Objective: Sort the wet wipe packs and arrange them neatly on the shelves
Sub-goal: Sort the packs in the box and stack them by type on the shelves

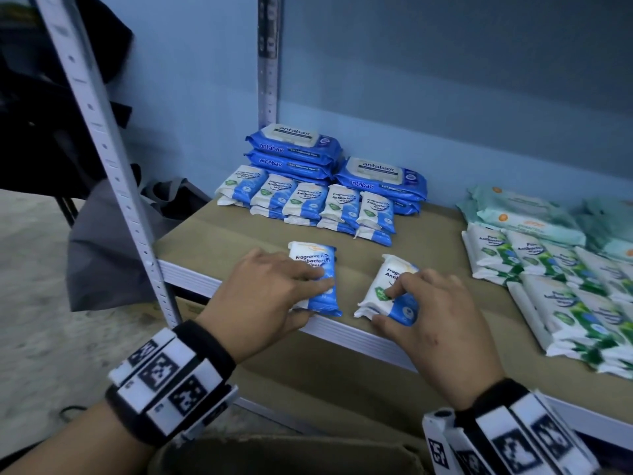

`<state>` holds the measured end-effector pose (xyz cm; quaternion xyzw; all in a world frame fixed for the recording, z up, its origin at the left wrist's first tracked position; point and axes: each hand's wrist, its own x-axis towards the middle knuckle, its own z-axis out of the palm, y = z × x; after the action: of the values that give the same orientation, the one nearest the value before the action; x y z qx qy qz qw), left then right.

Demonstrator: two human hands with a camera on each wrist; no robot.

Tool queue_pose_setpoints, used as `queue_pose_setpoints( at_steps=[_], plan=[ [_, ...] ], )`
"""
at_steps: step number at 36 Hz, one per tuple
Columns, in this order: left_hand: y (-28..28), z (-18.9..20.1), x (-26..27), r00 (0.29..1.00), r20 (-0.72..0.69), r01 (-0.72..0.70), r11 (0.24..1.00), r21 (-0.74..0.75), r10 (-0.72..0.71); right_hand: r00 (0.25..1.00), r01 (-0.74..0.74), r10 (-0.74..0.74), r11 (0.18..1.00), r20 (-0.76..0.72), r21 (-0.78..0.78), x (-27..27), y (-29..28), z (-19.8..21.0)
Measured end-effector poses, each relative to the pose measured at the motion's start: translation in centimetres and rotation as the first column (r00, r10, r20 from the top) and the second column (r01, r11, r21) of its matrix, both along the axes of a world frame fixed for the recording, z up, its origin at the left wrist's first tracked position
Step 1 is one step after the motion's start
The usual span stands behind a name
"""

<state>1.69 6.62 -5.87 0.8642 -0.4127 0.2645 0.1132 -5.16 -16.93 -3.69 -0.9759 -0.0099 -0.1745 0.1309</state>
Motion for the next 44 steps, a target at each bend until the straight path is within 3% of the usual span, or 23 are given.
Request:
queue_pose_setpoints(
  at_steps=[14, 25, 35, 40, 44],
  plan=[
    [2.3, 0.9, 0.5, 1.0, -0.019, -0.017, 1.0, 0.0, 0.017, 0.994, 0.105, -0.105, 0.994, 0.028, -0.009, 0.9, -2.4, 0.1],
    [8.3, 1.3, 0.7, 0.957, -0.213, -0.196, 0.98, 0.029, 0.198, 0.992, 0.126, -0.125, 0.99, -0.023, 0.057, 1.5, -4.0, 0.6],
    [10.5, 0.7, 0.6, 0.938, -0.216, -0.262, 0.963, 0.066, 0.27, 0.991, 0.131, -0.128, 0.99, -0.047, 0.054, 2.2, -4.7, 0.5],
    [9.9, 1.3, -0.4, 0.907, -0.314, -0.321, 0.943, -0.082, 0.282, 0.99, 0.125, -0.122, 0.992, -0.067, 0.036, 2.8, -4.8, 0.4],
    [8.8, 1.3, -0.5, 0.858, -0.27, -0.495, 0.844, -0.207, 0.437, 0.991, 0.12, -0.116, 0.991, -0.064, 0.06, 3.0, -5.4, 0.2]
  ],
)
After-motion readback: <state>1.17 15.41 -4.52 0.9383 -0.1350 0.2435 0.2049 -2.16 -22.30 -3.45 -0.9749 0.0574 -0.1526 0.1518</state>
